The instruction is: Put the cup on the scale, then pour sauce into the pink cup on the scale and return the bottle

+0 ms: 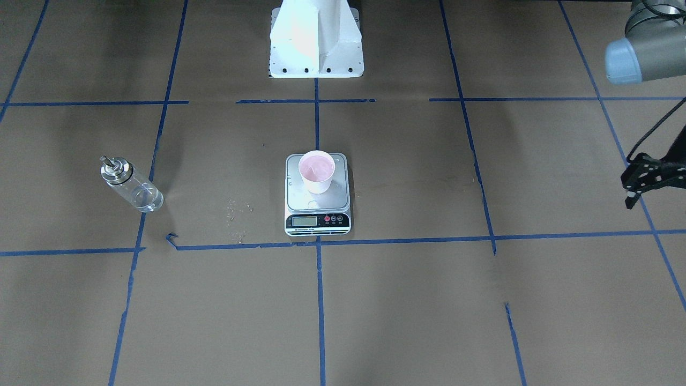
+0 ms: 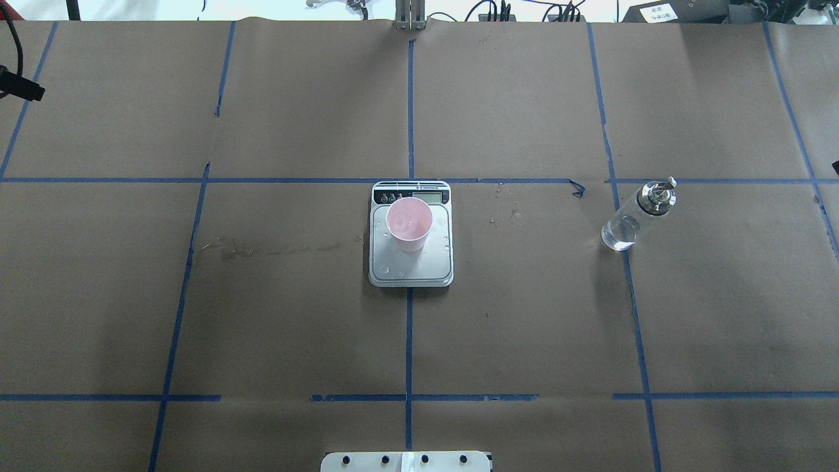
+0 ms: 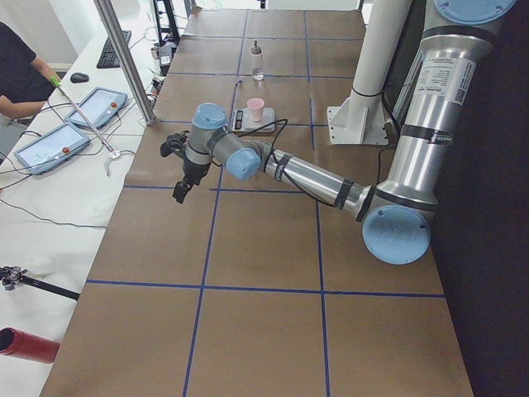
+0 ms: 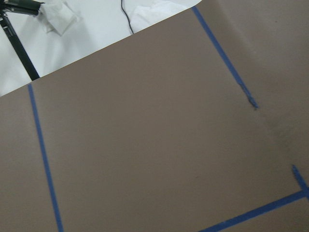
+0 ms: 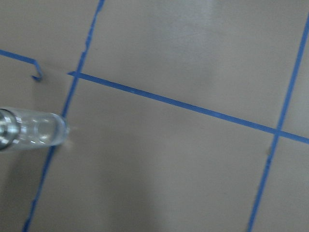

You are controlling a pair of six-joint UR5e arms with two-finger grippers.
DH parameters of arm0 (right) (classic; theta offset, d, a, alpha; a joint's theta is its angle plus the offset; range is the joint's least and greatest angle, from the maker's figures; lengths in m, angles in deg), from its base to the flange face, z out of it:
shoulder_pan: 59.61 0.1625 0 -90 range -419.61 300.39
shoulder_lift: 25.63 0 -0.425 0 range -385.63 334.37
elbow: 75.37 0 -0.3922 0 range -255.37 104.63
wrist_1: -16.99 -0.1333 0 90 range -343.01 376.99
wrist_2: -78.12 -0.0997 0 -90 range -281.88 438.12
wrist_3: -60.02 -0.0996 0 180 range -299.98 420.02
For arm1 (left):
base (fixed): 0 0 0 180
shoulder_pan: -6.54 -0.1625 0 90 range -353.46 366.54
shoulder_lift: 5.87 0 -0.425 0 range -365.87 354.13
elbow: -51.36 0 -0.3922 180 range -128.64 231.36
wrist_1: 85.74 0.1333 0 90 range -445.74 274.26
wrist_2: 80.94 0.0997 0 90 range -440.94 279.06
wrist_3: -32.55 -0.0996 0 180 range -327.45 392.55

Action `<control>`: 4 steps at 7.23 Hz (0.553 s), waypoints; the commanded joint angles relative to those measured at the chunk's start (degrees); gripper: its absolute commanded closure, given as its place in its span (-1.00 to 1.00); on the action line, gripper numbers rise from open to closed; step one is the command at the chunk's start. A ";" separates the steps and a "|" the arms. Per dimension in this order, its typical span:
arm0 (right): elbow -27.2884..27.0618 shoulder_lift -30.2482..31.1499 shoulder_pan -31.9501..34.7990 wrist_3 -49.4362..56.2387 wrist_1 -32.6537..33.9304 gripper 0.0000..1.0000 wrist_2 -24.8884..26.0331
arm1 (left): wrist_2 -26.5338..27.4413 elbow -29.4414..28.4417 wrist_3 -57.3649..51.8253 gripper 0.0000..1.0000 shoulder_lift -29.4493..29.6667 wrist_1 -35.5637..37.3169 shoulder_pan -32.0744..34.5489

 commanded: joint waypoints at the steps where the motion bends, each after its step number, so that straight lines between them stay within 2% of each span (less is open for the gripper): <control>1: 12.84 0.59 5.29 10.73 -3.13 -1.00 -2.53 | -1.80 -3.86 -13.44 -1.00 -0.39 4.66 9.55; 2: 14.00 -0.45 5.21 10.47 -5.07 -1.00 -1.93 | -8.78 -5.97 -14.90 -1.00 -2.21 5.30 13.42; 3: 14.36 -0.72 5.21 10.47 -5.96 -1.00 0.51 | -11.46 -6.16 -13.35 -1.00 -5.19 5.13 14.07; 4: 14.19 -0.46 5.21 10.38 -5.97 -1.00 0.97 | -11.66 -6.77 -13.42 -1.00 -7.57 3.39 13.90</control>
